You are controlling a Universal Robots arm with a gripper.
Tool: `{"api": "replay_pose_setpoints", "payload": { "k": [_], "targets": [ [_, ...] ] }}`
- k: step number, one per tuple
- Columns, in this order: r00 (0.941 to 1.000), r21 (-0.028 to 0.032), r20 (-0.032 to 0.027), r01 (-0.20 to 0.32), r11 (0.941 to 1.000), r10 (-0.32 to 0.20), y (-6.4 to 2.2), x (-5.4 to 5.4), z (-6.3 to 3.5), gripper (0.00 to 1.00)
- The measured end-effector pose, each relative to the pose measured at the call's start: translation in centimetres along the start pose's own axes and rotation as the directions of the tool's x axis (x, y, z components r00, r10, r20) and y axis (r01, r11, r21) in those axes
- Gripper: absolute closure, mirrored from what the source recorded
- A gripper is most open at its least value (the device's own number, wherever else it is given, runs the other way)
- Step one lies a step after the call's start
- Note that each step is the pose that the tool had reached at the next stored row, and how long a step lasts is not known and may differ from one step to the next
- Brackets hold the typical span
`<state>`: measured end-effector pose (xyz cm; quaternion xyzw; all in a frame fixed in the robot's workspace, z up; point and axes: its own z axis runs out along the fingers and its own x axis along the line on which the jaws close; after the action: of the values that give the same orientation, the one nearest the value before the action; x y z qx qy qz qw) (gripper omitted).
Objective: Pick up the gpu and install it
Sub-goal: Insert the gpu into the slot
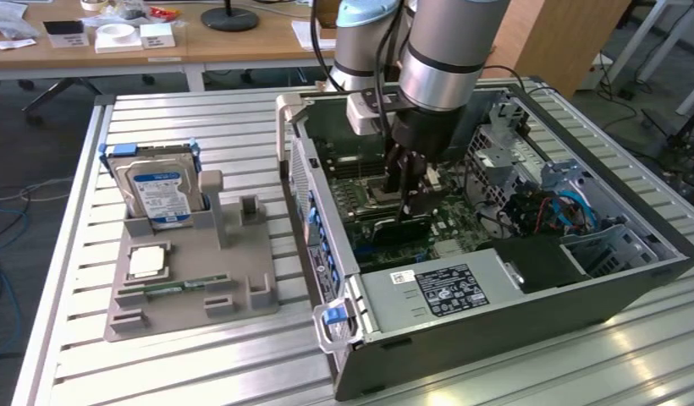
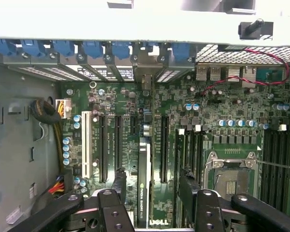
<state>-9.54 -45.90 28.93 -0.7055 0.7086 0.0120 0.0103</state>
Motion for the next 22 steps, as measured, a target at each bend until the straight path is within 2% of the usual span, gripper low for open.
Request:
{"api": "replay_pose_setpoints", "payload": {
  "k": [4, 14, 22],
  "targets": [
    [1.0000, 0.0001, 0.0034, 0.000, 1.0000, 0.000, -0.01, 0.00, -0.01, 0.43],
    [1.0000, -0.0001, 0.0031, 0.000, 1.0000, 0.000, -0.01, 0.01, -0.17, 0.43],
    [1.0000, 0.0000, 0.0033, 0.000, 1.0000, 0.000, -0.01, -0.02, -0.79, 0.43]
  ]
}}
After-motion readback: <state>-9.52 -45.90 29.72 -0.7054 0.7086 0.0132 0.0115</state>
